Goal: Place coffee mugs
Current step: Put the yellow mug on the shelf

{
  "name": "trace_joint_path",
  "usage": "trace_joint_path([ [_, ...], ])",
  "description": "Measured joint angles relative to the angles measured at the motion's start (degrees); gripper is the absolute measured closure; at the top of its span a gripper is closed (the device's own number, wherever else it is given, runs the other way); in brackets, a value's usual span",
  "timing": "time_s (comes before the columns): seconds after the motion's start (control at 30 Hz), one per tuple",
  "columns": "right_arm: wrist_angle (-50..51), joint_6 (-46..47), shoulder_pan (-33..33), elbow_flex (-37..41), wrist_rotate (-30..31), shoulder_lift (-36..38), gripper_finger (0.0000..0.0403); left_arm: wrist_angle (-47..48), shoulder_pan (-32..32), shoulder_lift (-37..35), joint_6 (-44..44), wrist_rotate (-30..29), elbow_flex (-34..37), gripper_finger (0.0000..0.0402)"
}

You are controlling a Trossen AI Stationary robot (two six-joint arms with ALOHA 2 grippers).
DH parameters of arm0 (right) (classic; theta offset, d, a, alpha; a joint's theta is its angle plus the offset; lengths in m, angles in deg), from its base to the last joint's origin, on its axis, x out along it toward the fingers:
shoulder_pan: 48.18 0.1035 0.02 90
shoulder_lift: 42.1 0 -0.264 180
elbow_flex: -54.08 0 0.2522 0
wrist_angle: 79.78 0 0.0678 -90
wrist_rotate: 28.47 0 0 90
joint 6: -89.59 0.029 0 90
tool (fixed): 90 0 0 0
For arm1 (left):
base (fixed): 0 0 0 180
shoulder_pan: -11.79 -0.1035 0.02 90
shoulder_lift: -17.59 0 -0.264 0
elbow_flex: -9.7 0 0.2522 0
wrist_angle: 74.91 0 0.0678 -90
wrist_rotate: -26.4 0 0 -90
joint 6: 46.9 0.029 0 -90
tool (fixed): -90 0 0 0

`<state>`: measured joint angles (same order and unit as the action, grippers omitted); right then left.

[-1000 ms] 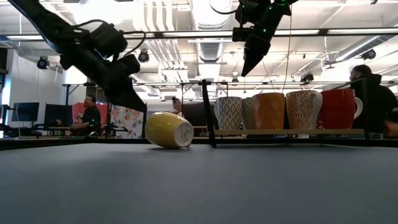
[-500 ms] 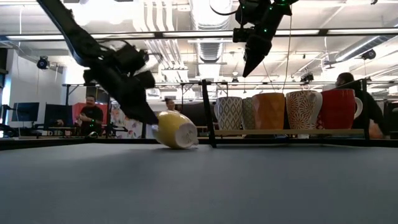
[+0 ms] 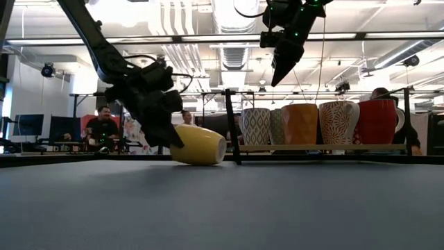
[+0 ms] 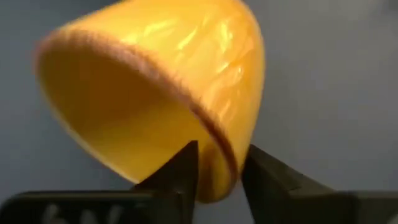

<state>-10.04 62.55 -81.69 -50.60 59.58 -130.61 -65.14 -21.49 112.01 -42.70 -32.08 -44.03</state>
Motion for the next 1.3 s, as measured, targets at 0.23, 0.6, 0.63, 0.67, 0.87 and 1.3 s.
trace_joint_path([
  [0.23, 1.22, 0.75, -0.02, 0.00, 0.11, 0.00, 0.0330, 6.44, 0.10, -1.96, -6.15, -0.66, -2.84, 0.0384],
  [0.6, 5.93, 4.42, -0.02, 0.04, 0.49, 0.00, 0.0330, 41.79, 8.60, -5.12, -6.56, -20.61, -19.01, 0.0392],
  [0.63, 6.26, 4.69, -0.02, 0.03, 0.49, 0.00, 0.0330, 43.05, 9.46, -5.12, -6.45, -20.50, -19.88, 0.0393],
  [0.67, 6.64, 4.83, -0.02, 0.04, 0.49, 0.00, 0.0330, 43.99, 10.35, -5.12, -6.44, -20.47, -20.56, 0.0392],
  [0.87, 8.06, 5.57, -0.02, 0.04, 0.51, 0.09, 0.0330, 46.89, 15.87, -5.12, -8.58, -20.53, -22.94, 0.0385],
  [1.3, 10.41, 14.14, 0.97, 0.14, 0.51, 0.35, 0.0330, 43.06, 29.10, -5.11, -18.50, -26.10, -25.95, 0.0382],
])
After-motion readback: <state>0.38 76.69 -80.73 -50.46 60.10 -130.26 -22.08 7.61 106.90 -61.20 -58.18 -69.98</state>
